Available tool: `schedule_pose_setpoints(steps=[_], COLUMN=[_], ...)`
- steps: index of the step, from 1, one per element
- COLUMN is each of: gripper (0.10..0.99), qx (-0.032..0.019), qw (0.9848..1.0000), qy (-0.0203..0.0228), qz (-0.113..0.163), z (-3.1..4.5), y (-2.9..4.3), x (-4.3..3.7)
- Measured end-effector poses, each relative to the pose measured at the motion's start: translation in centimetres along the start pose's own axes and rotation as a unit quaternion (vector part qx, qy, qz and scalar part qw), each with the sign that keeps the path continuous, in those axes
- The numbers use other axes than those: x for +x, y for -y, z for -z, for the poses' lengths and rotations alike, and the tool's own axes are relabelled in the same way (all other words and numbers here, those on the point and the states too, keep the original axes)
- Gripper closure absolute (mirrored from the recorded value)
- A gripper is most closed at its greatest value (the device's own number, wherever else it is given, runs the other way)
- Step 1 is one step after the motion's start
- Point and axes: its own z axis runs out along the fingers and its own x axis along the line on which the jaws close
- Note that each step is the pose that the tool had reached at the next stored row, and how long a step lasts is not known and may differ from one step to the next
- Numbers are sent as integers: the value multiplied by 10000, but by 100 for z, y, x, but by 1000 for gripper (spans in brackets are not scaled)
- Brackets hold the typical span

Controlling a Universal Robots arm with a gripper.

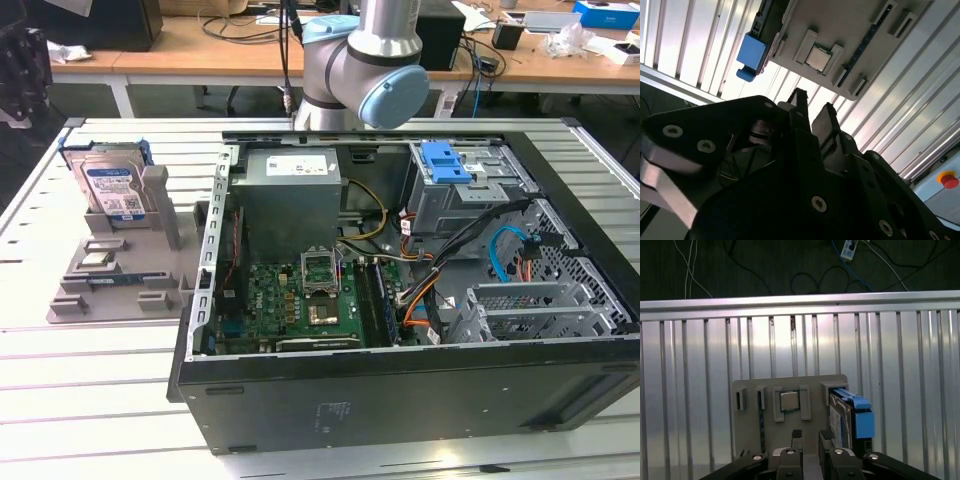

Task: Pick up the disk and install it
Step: 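Pick up the disk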

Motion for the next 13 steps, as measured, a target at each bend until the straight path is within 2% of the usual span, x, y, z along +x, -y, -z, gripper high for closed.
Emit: schedule_pose_setpoints(steps=[1,2,4,8,11,13], gripper=[729,729,604,604,604,604], qx=[0,0,0,1,0,0], qw=[10000,10000,10000,10000,10000,10000], qy=[0,-1,-1,-2,-2,-2], qz=[0,0,0,-1,0,-1], z=[0,0,0,-1,-1,-2], y=[0,0,0,5,18,31], x=[0,0,0,-25,-112,-214])
